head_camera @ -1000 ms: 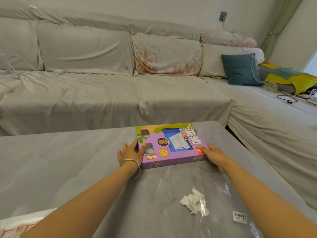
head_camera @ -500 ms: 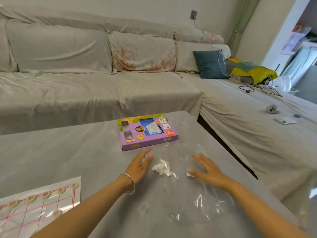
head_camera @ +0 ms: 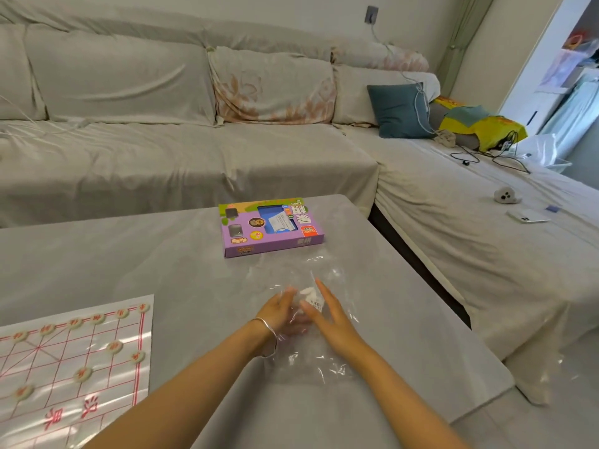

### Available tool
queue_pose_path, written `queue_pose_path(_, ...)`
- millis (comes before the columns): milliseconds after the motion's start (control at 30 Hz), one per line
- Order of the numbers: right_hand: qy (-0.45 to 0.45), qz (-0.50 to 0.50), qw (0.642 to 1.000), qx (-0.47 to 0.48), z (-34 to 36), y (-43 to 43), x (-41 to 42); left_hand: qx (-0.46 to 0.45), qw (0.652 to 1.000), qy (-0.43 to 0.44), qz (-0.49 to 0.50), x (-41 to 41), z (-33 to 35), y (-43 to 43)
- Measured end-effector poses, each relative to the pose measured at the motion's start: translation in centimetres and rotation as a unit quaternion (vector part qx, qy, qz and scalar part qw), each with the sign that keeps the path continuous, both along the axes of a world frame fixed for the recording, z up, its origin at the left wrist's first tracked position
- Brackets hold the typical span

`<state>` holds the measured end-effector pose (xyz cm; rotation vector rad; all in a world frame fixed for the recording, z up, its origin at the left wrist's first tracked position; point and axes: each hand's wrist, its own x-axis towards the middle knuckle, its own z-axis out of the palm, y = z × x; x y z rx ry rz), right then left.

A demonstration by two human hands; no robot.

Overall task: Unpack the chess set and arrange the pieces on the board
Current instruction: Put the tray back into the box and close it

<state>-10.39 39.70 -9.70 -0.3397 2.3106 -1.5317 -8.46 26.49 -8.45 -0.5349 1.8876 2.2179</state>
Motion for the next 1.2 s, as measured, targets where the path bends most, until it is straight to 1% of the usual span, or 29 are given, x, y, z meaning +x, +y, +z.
queue_pose_path(100, 0.0, -0.012, 0.996, -0.085, 0.3, -1.5, 0.4, 0.05, 0.998, -0.01, 0.027, 0.3, 0.1, -0.4)
queue_pose_path(167, -0.005, -0.038, 0.988, -0.148, 0.6, -2.5, 0.9, 0.048, 0.998, -0.018, 0.022, 0.6, 0.7, -1.1)
queue_pose_path(200, -0.008, -0.052, 0.984, -0.171, 1.0, -2.9, 1.0, 0.021, 0.999, -0.014, 0.027, 0.8, 1.3, -1.2)
queue_pose_path(233, -0.008, -0.066, 0.98, -0.188, 1.3, -3.2, 1.1, -0.015, 0.998, -0.006, 0.056, 1.0, 1.9, -1.3)
queue_pose_path(300, -0.012, -0.097, 0.973, -0.21, 1.9, -3.7, 1.2, -0.069, 0.986, 0.013, 0.154, 1.3, 2.8, -2.2)
queue_pose_path(333, -0.021, -0.11, 0.97, -0.216, 2.2, -3.8, 1.3, -0.144, 0.965, 0.057, 0.211, 1.7, 3.2, -2.8)
queue_pose_path(367, -0.032, -0.114, 0.969, -0.217, 2.7, -4.1, 1.5, -0.264, 0.926, 0.139, 0.231, 2.2, 3.6, -3.6)
queue_pose_path(400, -0.044, -0.105, 0.971, -0.209, 3.2, -4.3, 1.6, -0.384, 0.87, 0.238, 0.199, 2.7, 4.1, -4.5)
queue_pose_path(433, -0.056, -0.084, 0.975, -0.199, 4.0, -4.5, 1.8, -0.469, 0.815, 0.318, 0.122, 3.3, 4.5, -5.3)
queue_pose_path(467, -0.07, -0.058, 0.977, -0.191, 4.6, -4.7, 2.0, -0.53, 0.773, 0.347, 0.025, 4.0, 4.9, -6.0)
queue_pose_path(500, -0.088, -0.03, 0.977, -0.19, 5.5, -5.1, 2.4, -0.573, 0.746, 0.334, -0.056, 4.7, 5.2, -6.5)
queue_pose_path(533, -0.112, -0.003, 0.974, -0.195, 6.4, -5.5, 2.8, -0.599, 0.734, 0.3, -0.108, 5.4, 5.3, -7.1)
queue_pose_path(567, -0.145, 0.015, 0.967, -0.209, 7.3, -5.9, 3.3, -0.609, 0.736, 0.269, -0.125, 6.0, 5.4, -7.6)
queue_pose_path(600, -0.18, 0.021, 0.957, -0.226, 8.0, -6.4, 3.9, -0.608, 0.746, 0.245, -0.122, 6.6, 5.5, -8.1)
queue_pose_path(633, -0.211, 0.023, 0.947, -0.241, 8.7, -6.9, 4.5, -0.598, 0.761, 0.228, -0.108, 7.4, 5.8, -8.5)
queue_pose_path(700, -0.221, 0.03, 0.943, -0.245, 9.8, -7.8, 5.9, -0.552, 0.801, 0.221, -0.068, 9.0, 6.5, -9.4)
queue_pose_path(733, -0.198, 0.039, 0.953, -0.226, 10.3, -8.3, 6.8, -0.529, 0.818, 0.219, -0.054, 9.9, 7.0, -9.8)
queue_pose_path(800, -0.112, 0.058, 0.978, -0.167, 11.1, -9.6, 9.1, -0.502, 0.839, 0.211, -0.002, 11.8, 7.5, -10.6)
queue_pose_path(867, 0.004, 0.038, 0.988, -0.148, 11.9, -11.1, 11.6, -0.458, 0.861, 0.194, 0.104, 13.5, 8.2, -11.7)
queue_pose_path(900, 0.047, 0.026, 0.987, -0.155, 12.0, -12.0, 12.8, -0.421, 0.872, 0.186, 0.167, 14.3, 8.7, -12.3)
queue_pose_path(933, 0.07, 0.027, 0.985, -0.156, 12.0, -12.9, 14.1, -0.376, 0.882, 0.182, 0.219, 15.2, 9.0, -13.0)
queue_pose_path(967, 0.076, 0.041, 0.984, -0.155, 12.1, -14.1, 15.5, -0.329, 0.891, 0.183, 0.254, 16.1, 9.5, -13.6)
queue_pose_path(1000, 0.07, 0.058, 0.983, -0.158, 12.1, -15.4, 16.8, -0.29, 0.9, 0.186, 0.268, 17.1, 9.8, -14.2)
queue_pose_path(1033, 0.058, 0.075, 0.981, -0.17, 12.2, -16.9, 18.2, -0.249, 0.911, 0.189, 0.269, 18.3, 10.0, -14.7)
queue_pose_path(1100, 0.032, 0.104, 0.969, -0.221, 12.5, -19.8, 20.9, -0.133, 0.934, 0.188, 0.274, 20.8, 10.6, -15.9)
queue_pose_path(1133, 0.018, 0.121, 0.961, -0.246, 12.7, -21.4, 22.3, -0.091, 0.935, 0.184, 0.288, 22.2, 10.9, -16.8)
queue_pose_path(1167, 0.005, 0.134, 0.956, -0.259, 12.7, -23.0, 23.8, -0.082, 0.927, 0.185, 0.315, 23.9, 11.3, -18.0)
queue_pose_path(1200, -0.014, 0.148, 0.953, -0.264, 12.7, -24.5, 25.4, -0.107, 0.912, 0.191, 0.347, 25.7, 11.7, -19.3)
